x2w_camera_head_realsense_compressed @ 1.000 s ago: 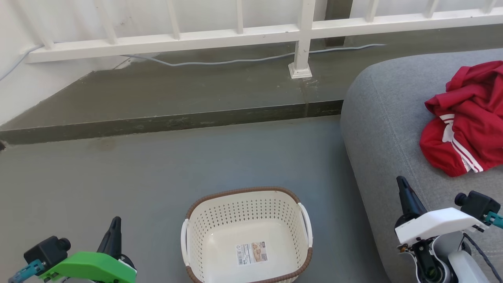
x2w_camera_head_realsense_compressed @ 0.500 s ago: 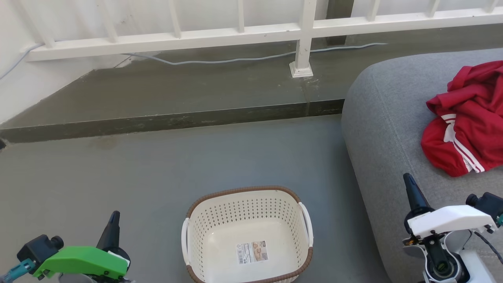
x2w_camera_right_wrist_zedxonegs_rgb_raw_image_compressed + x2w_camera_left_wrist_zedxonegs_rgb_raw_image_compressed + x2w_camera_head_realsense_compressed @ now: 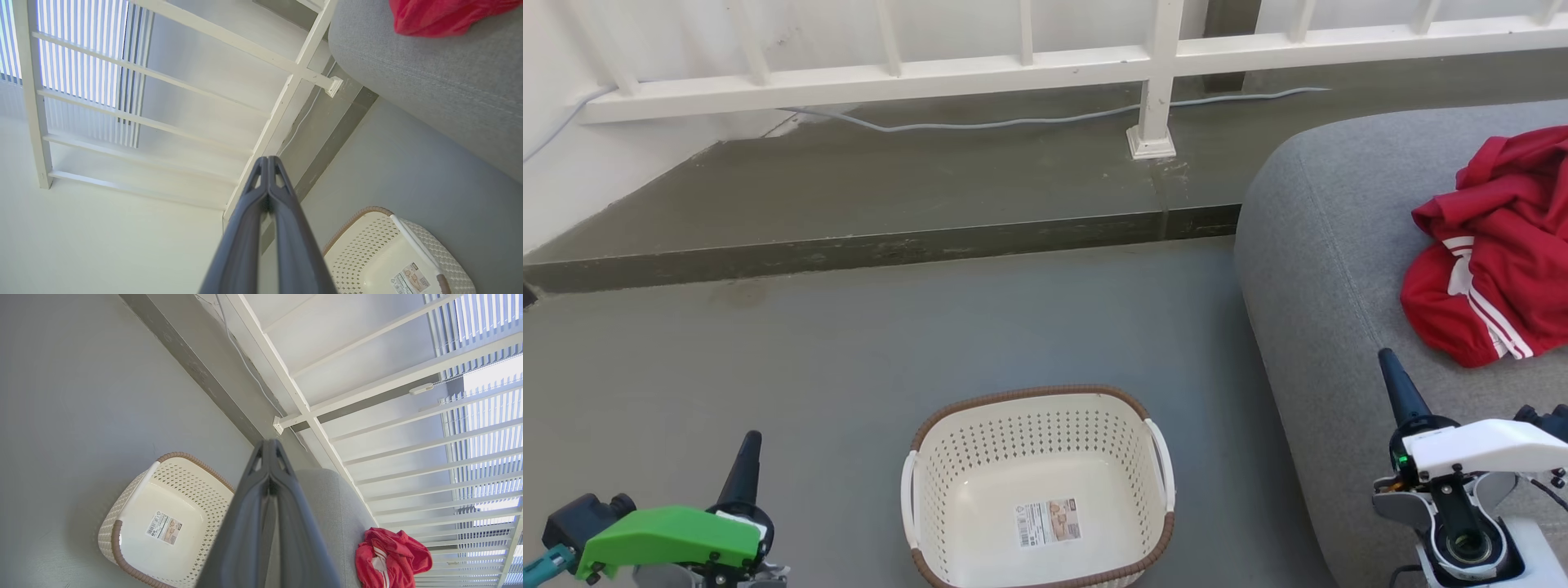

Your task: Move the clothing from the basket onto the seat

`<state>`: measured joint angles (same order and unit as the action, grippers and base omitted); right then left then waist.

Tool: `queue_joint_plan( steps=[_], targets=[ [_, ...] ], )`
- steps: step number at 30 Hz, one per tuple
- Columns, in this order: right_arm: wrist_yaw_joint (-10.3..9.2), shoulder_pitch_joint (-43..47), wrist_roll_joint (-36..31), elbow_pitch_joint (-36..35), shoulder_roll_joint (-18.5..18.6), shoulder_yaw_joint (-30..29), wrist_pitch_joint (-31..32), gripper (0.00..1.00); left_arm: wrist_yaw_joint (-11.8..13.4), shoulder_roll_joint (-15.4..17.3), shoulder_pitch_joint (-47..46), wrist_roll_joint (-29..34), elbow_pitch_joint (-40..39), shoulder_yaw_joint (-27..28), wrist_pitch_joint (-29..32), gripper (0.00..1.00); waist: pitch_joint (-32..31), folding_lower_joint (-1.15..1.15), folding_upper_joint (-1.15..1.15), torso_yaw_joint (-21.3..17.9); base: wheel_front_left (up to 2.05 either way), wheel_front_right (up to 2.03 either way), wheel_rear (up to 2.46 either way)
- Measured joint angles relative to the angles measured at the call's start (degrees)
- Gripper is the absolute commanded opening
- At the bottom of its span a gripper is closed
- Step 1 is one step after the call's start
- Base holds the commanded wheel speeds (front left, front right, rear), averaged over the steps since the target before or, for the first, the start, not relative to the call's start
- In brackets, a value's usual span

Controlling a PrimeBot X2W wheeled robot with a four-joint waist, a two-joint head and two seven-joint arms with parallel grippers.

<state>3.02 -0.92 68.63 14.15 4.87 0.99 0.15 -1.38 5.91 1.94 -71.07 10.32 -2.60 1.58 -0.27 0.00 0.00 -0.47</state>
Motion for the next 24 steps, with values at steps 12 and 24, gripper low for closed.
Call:
queue_joint_plan(
  steps=[12,24],
  targets=[
    [1.51,-1.0,8.7,0.77,-0.89,-2.75,1.99,0.0,-1.87,-1.13,-1.75,-7.71,1.68,1.91,1.36,0.0,0.16,0.0,0.0,0.17,0.0,0.0,0.0],
    [2.64,-1.43,16.96,1.33,-1.38,-5.5,3.61,0.0,-3.72,-1.71,-3.21,-15.62,3.24,3.86,2.43,0.0,0.32,0.0,0.0,0.34,0.0,0.0,0.0]
  ],
)
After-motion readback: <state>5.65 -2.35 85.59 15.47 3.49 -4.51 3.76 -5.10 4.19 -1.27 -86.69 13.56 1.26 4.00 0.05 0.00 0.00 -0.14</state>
